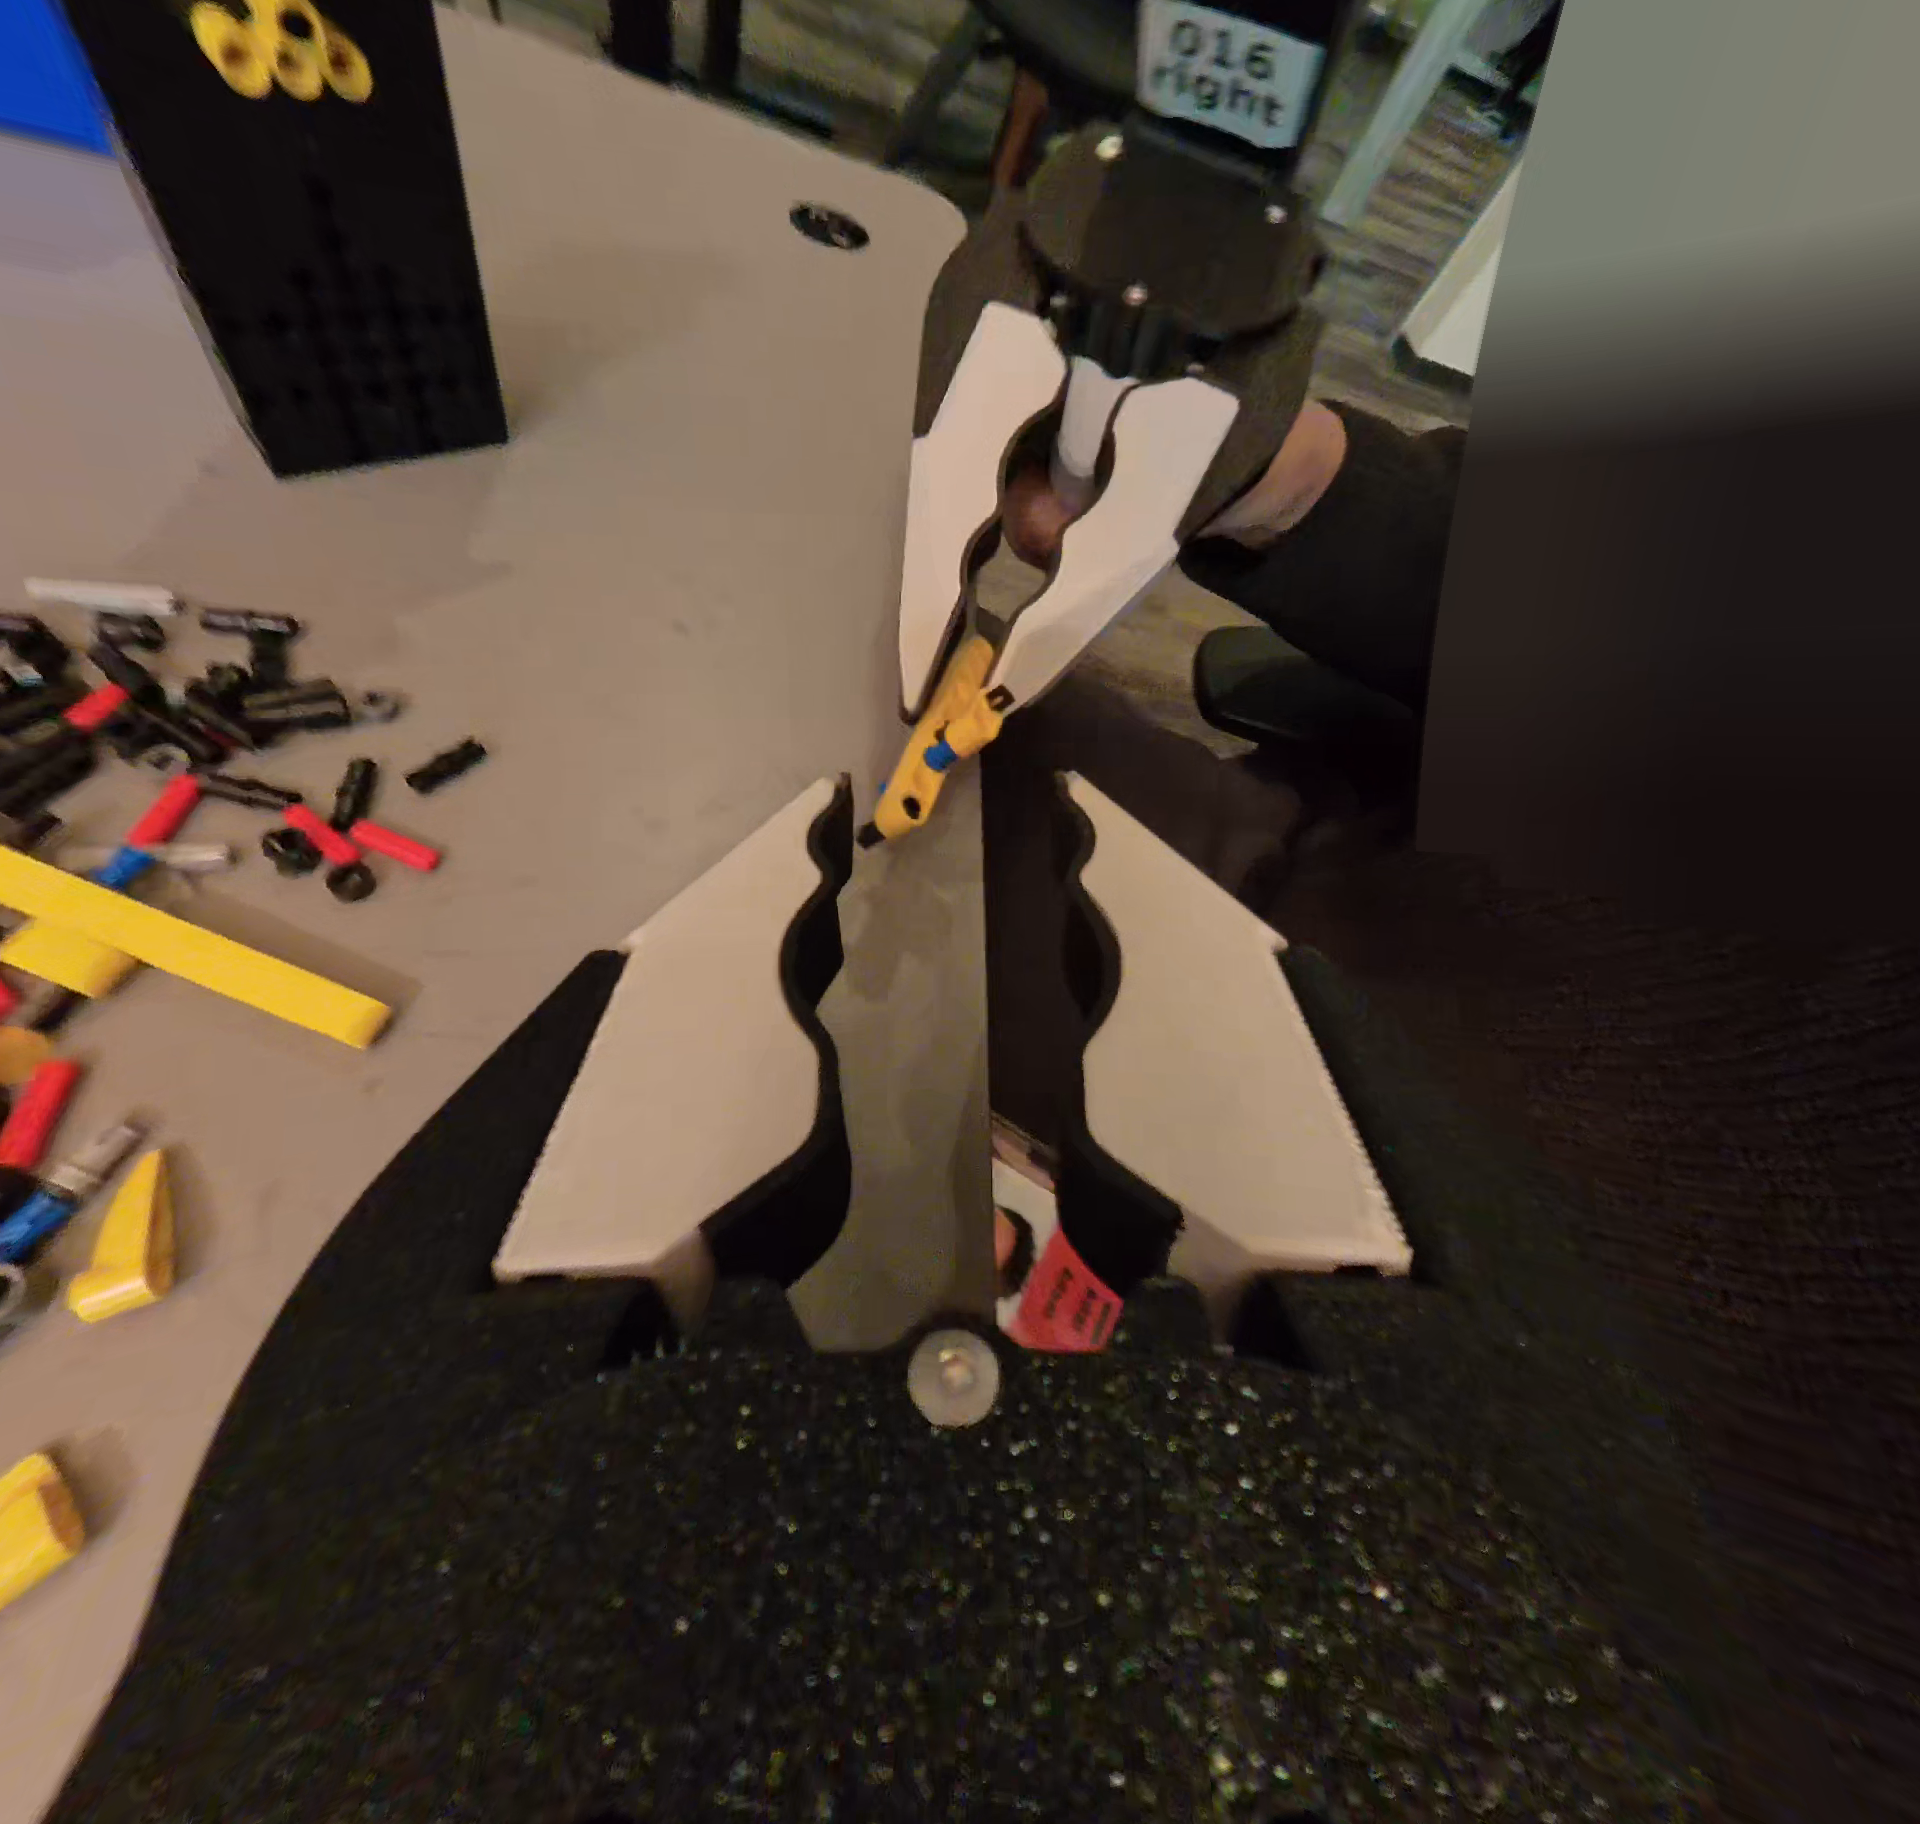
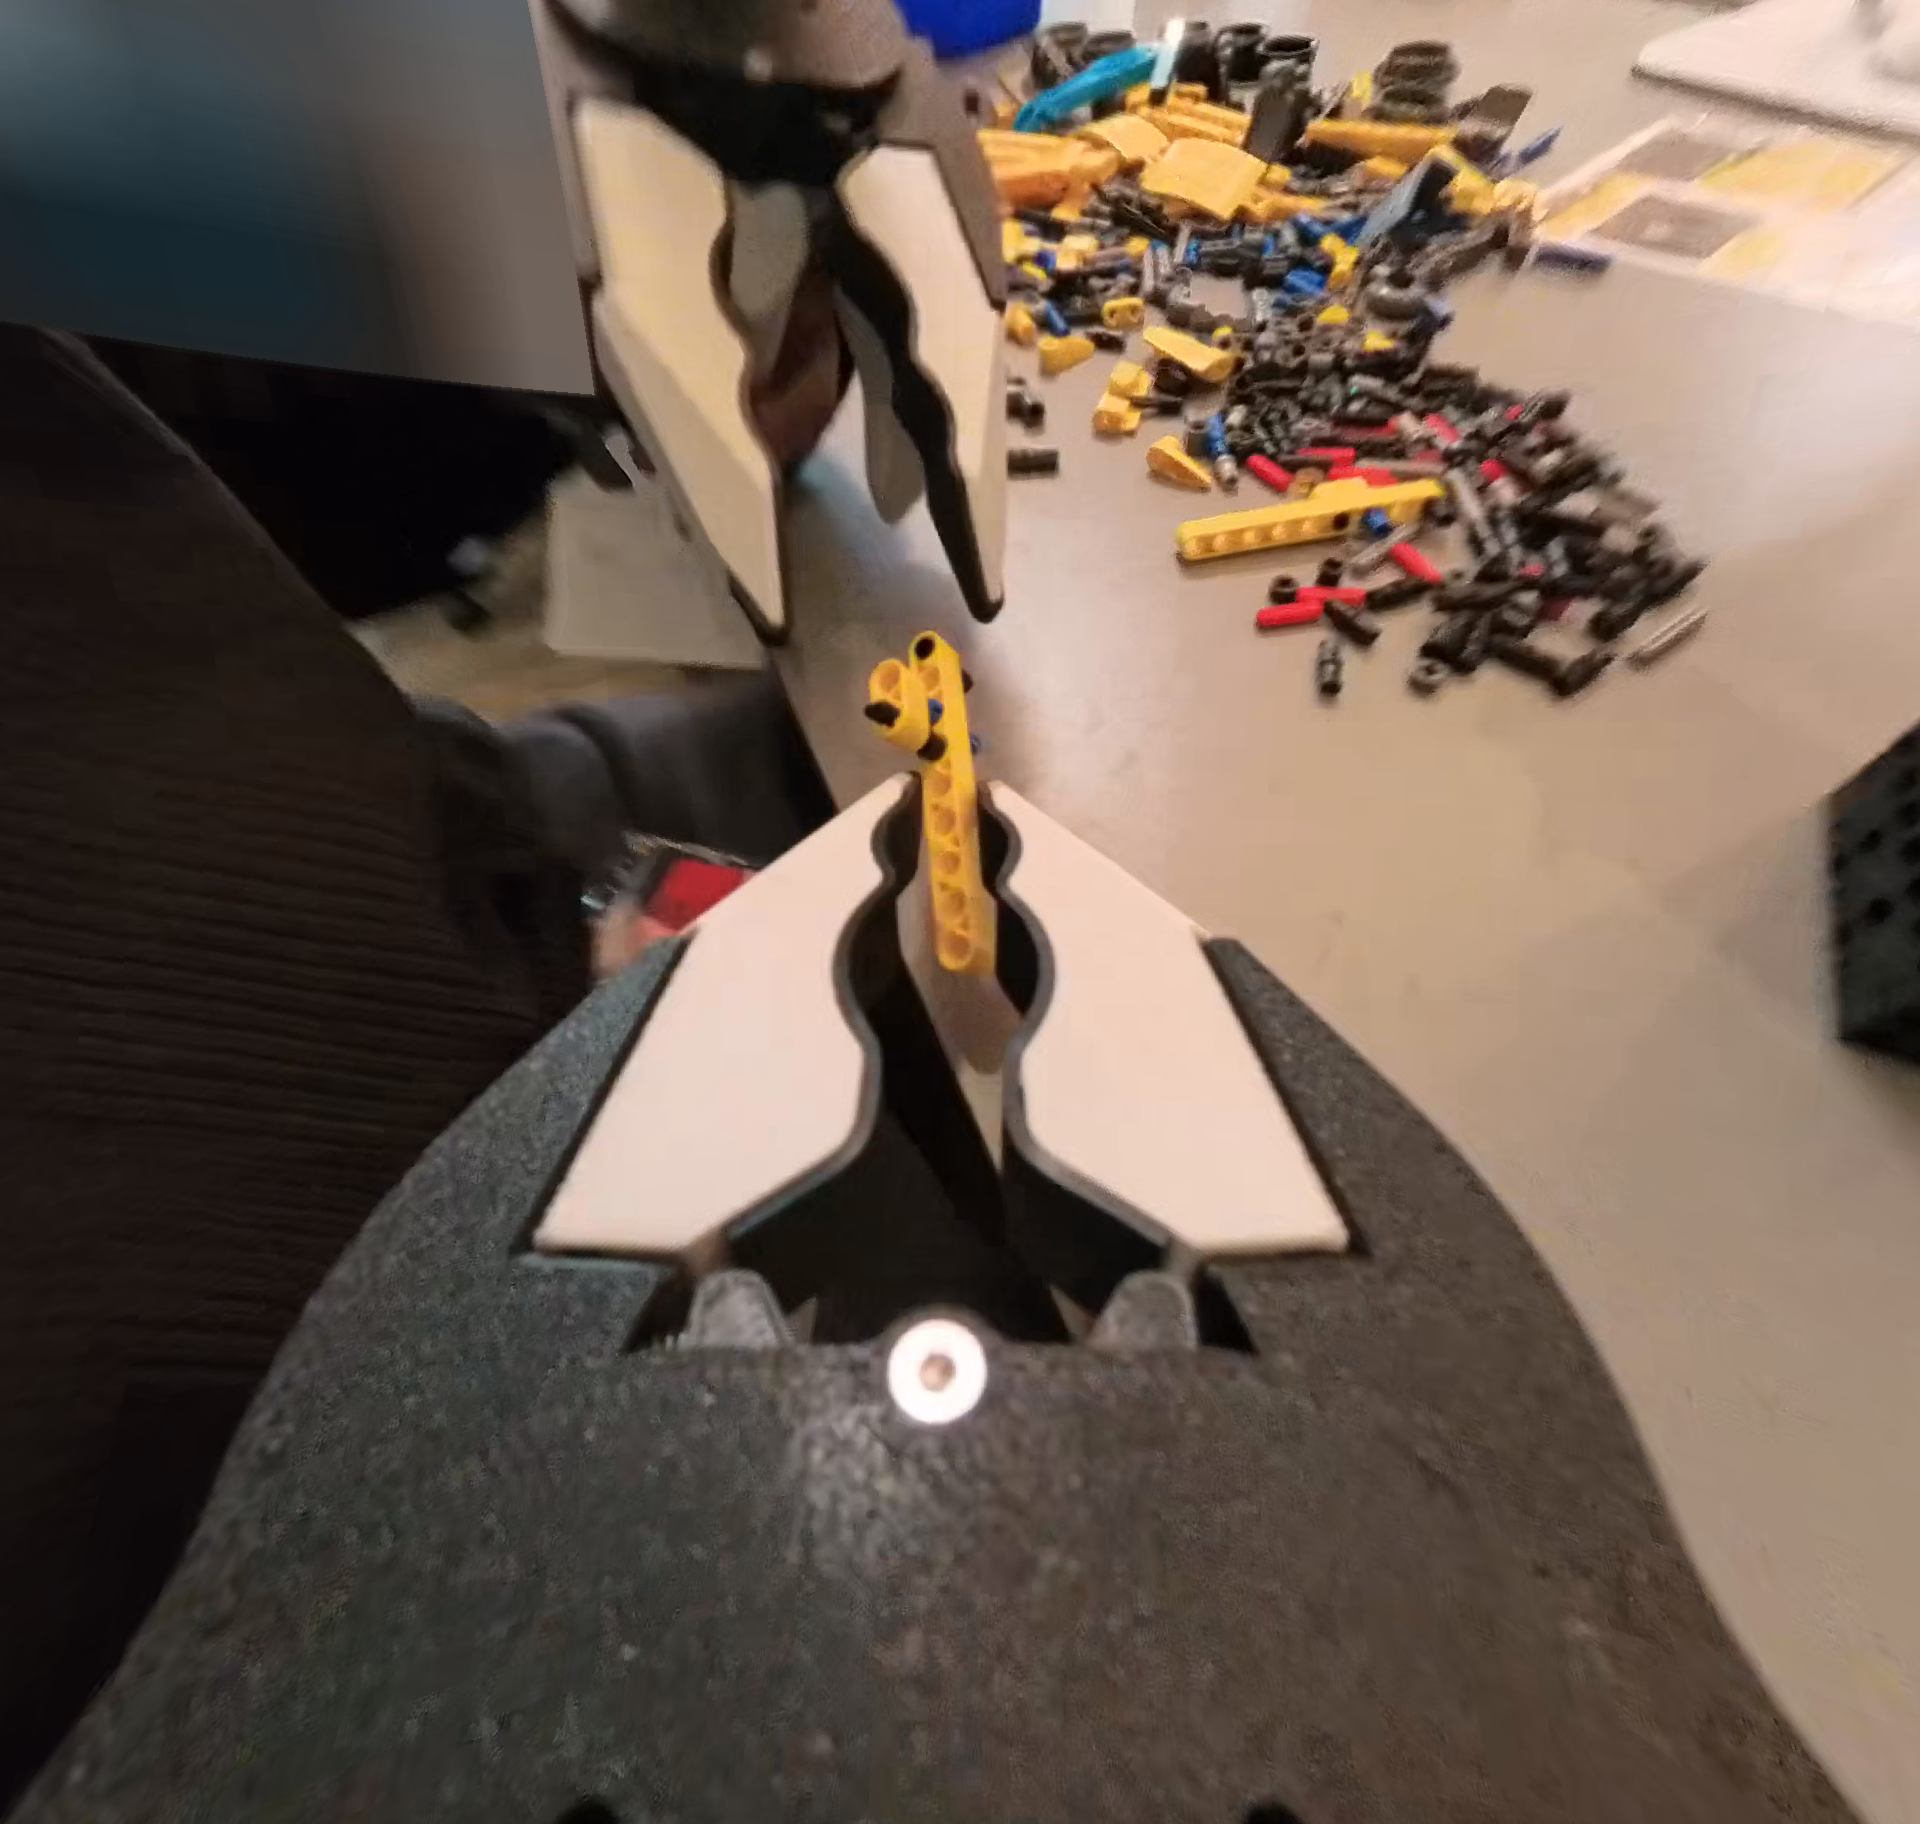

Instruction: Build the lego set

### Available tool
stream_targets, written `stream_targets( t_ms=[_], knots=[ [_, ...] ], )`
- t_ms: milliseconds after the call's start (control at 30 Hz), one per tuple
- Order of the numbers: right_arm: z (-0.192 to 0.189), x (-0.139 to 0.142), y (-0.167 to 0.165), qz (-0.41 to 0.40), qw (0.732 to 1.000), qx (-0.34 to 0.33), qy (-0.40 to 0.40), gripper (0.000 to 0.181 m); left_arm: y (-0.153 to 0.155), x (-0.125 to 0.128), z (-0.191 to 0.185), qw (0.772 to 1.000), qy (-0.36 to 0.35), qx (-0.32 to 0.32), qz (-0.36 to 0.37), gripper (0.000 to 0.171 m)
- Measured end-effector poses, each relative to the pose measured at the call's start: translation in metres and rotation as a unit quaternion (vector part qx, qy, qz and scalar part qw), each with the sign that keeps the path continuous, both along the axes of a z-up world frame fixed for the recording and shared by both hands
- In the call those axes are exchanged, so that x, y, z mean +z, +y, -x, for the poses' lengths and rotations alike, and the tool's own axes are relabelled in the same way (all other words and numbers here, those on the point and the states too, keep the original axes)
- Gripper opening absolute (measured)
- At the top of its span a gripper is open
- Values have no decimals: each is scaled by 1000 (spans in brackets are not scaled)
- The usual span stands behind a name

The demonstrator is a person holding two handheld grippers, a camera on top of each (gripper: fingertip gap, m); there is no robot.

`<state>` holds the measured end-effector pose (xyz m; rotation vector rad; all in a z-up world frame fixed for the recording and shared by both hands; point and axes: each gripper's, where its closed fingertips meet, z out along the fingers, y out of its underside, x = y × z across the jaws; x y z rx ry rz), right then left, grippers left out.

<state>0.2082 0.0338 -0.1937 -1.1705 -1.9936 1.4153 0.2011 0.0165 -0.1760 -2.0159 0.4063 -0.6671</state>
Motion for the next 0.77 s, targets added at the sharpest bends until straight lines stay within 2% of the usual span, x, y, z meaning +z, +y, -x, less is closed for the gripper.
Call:
stream_targets(
  t_ms=[133, 233, 333, 567, 667, 767],
  knots=[
    [-3, 25, -9, 181, 982, 32, -31, 9, 6, 12, -3, 998, 29, 10, -60, 38],
    [-5, 37, -18, 238, 969, 49, -33, 9, 4, 20, -9, 996, 20, 3, -85, 37],
    [-6, 47, -26, 273, 960, 58, -23, 9, 2, 30, -13, 994, -7, -3, -110, 27],
    [-7, 68, -21, 372, 927, 36, 23, 9, -2, 52, -13, 984, -121, 3, -132, 25],
    [-5, 80, -21, 429, 901, 24, 63, 8, -1, 61, -13, 970, -187, 23, -153, 25],
    [-5, 91, -21, 494, 863, 25, 103, 9, -3, 71, -10, 953, -244, 45, -175, 25]
  ],
)
